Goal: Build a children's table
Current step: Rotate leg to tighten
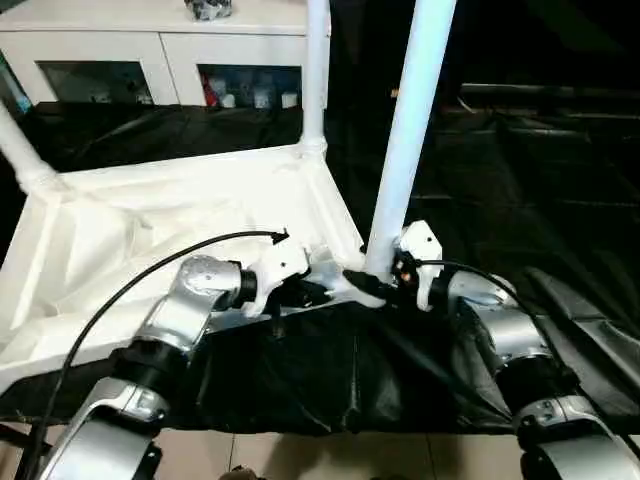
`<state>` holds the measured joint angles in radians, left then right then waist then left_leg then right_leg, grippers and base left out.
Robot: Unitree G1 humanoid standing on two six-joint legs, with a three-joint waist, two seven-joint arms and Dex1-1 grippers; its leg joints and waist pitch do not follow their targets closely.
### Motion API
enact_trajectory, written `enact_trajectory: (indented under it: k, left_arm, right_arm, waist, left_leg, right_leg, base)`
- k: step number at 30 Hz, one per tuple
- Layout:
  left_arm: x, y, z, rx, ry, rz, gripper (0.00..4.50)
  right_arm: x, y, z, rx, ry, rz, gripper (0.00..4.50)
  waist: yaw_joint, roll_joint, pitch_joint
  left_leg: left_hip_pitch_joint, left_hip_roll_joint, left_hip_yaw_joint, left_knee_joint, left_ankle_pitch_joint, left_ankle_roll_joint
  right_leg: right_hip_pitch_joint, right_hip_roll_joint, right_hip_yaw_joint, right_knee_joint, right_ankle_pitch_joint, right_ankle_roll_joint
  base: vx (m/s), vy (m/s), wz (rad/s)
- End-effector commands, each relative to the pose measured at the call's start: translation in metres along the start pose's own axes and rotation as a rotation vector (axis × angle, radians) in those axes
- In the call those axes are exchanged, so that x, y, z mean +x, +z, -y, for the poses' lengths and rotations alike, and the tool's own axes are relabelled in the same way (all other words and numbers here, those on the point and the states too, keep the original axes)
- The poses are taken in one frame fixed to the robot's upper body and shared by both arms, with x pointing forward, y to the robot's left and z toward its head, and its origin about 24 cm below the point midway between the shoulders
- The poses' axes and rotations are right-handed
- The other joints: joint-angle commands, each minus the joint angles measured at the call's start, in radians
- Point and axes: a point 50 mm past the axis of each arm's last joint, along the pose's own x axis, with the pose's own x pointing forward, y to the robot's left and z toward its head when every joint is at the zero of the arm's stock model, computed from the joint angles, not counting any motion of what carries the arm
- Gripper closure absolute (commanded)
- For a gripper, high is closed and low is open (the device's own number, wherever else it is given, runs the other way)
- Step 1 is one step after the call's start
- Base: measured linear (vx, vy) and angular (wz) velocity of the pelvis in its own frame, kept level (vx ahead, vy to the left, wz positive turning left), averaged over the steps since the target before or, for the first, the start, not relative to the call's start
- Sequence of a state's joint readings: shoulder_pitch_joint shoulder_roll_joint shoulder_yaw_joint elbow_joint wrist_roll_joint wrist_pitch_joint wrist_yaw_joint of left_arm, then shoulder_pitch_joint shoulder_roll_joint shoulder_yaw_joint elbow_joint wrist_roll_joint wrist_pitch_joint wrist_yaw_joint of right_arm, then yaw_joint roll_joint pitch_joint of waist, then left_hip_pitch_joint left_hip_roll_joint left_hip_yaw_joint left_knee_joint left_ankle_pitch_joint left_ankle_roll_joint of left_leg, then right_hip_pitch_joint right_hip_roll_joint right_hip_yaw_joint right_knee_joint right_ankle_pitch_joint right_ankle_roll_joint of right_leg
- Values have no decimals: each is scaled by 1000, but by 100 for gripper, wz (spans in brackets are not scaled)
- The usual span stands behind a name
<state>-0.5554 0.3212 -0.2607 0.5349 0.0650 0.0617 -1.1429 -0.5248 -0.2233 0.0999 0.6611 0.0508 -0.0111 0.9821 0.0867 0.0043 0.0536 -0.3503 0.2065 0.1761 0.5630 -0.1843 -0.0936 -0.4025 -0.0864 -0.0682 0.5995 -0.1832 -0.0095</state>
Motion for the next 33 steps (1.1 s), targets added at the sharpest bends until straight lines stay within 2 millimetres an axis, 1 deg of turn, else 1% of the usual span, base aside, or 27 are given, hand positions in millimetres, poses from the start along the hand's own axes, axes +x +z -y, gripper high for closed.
enact_trajectory:
  k: [1,3,4,5,6,7,9,12,16,20,22,24,25,26,27,28,29,30,31,32,33]
  left_arm:
    - [7,11,5,49,-61,32,450]
    - [4,10,6,48,-71,29,450]
    - [0,7,6,47,-87,20,450]
    - [-2,6,6,45,-91,16,450]
    - [-5,5,6,44,-93,12,450]
    - [-6,4,6,43,-94,10,450]
    - [-8,3,5,42,-95,8,450]
    - [-15,1,6,32,-108,-3,450]
    - [-19,-3,6,20,-119,-14,450]
    - [-14,-2,5,9,-84,-8,450]
    - [-13,-1,5,8,-71,-7,450]
    - [-4,2,1,-8,-4,-7,450]
    - [2,5,-1,-21,28,1,450]
    - [15,11,-4,-40,92,11,450]
    - [15,11,-4,-40,92,11,450]
    - [15,12,-5,-40,94,11,450]
    - [29,19,-6,-46,143,13,450]
    - [41,26,-5,-53,170,23,450]
    - [49,30,-5,-58,184,31,450]
    - [58,37,-4,-61,208,40,450]
    - [61,40,-4,-58,218,43,450]
  right_arm:
    - [12,-16,-23,51,176,-79,158]
    - [10,-17,-24,54,203,-88,158]
    - [8,-18,-27,57,252,-104,158]
    - [7,-19,-28,71,277,-109,173]
    - [6,-19,-29,79,299,-111,173]
    - [6,-19,-30,84,310,-110,173]
    - [5,-20,-32,85,329,-115,205]
    - [4,-21,-37,86,392,-134,215]
    - [4,-20,-40,92,426,-131,221]
    - [6,-20,-41,96,396,-117,221]
    - [6,-20,-41,98,381,-111,221]
    - [14,-20,-35,99,234,-97,221]
    - [18,-20,-31,120,145,-90,223]
    - [27,-19,-25,164,-22,-69,223]
    - [27,-19,-25,164,-22,-69,229]
    - [27,-19,-25,165,-28,-68,229]
    - [36,-17,-23,217,-143,-37,236]
    - [44,-14,-22,233,-227,-21,241]
    - [49,-12,-22,241,-276,-14,245]
    - [56,-9,-21,259,-337,-2,245]
    - [59,-7,-21,267,-368,-3,247]
  waist:
    - [1,3,-43]
    - [1,4,-42]
    - [1,3,-38]
    - [1,3,-40]
    - [0,-1,-36]
    - [2,3,-37]
    - [1,2,-35]
    - [2,1,-33]
    - [1,1,-33]
    - [2,2,-34]
    - [1,1,-33]
    - [1,-3,-34]
    - [0,-1,-31]
    - [-4,-3,-29]
    - [-6,-2,-26]
    - [-6,-2,-27]
    - [-7,-3,-26]
    - [-9,0,-26]
    - [-11,1,-28]
    - [-13,-1,-30]
    - [-12,0,-32]
  left_leg:
    - [-2,27,-2,-70,-270,57]
    - [-2,26,0,-70,-250,60]
    - [-4,26,0,-71,-247,62]
    - [-4,26,0,-70,-237,65]
    - [-5,26,1,-71,-235,69]
    - [-4,27,0,-71,-230,72]
    - [-4,28,1,-72,-226,72]
    - [-2,28,1,-74,-234,66]
    - [-2,28,1,-76,-237,62]
    - [-3,28,2,-75,-221,60]
    - [-3,28,2,-76,-227,59]
    - [-1,29,2,-76,-232,54]
    - [0,28,2,-78,-240,48]
    - [6,25,-1,-81,-282,22]
    - [9,25,-2,-83,-292,12]
    - [11,23,-6,-84,-313,7]
    - [10,24,-6,-85,-316,12]
    - [9,24,-6,-86,-317,8]
    - [13,22,-9,-85,-329,-3]
    - [12,20,-7,-84,-316,-5]
    - [12,20,-6,-83,-305,-2]
  right_leg:
    - [46,-51,43,-77,-258,-212]
    - [45,-51,43,-75,-235,-221]
    - [45,-49,43,-75,-229,-225]
    - [46,-50,42,-72,-219,-227]
    - [45,-50,43,-74,-219,-228]
    - [45,-51,43,-73,-216,-231]
    - [44,-50,43,-73,-206,-236]
    - [43,-52,43,-75,-225,-231]
    - [43,-53,44,-77,-253,-221]
    - [44,-54,45,-77,-236,-226]
    - [44,-54,45,-78,-250,-221]
    - [41,-55,47,-80,-270,-214]
    - [39,-56,47,-82,-289,-212]
    - [36,-59,47,-94,-399,-182]
    - [31,-59,48,-98,-433,-170]
    - [32,-61,46,-103,-488,-147]
    - [28,-62,49,-109,-499,-133]
    - [27,-60,49,-109,-505,-128]
    - [26,-61,45,-111,-528,-119]
    - [25,-60,47,-112,-505,-116]
    - [24,-58,48,-110,-470,-122]
  base:
    - [0,0,0]
    - [0,0,0]
    - [0,0,0]
    - [0,0,0]
    - [0,0,0]
    - [0,0,0]
    - [0,0,0]
    - [0,0,0]
    - [0,0,0]
    - [0,0,0]
    - [0,0,0]
    - [0,0,0]
    - [0,0,0]
    - [0,0,0]
    - [0,0,0]
    - [0,0,0]
    - [0,0,0]
    - [0,0,0]
    - [0,0,0]
    - [0,0,0]
    - [0,0,0]
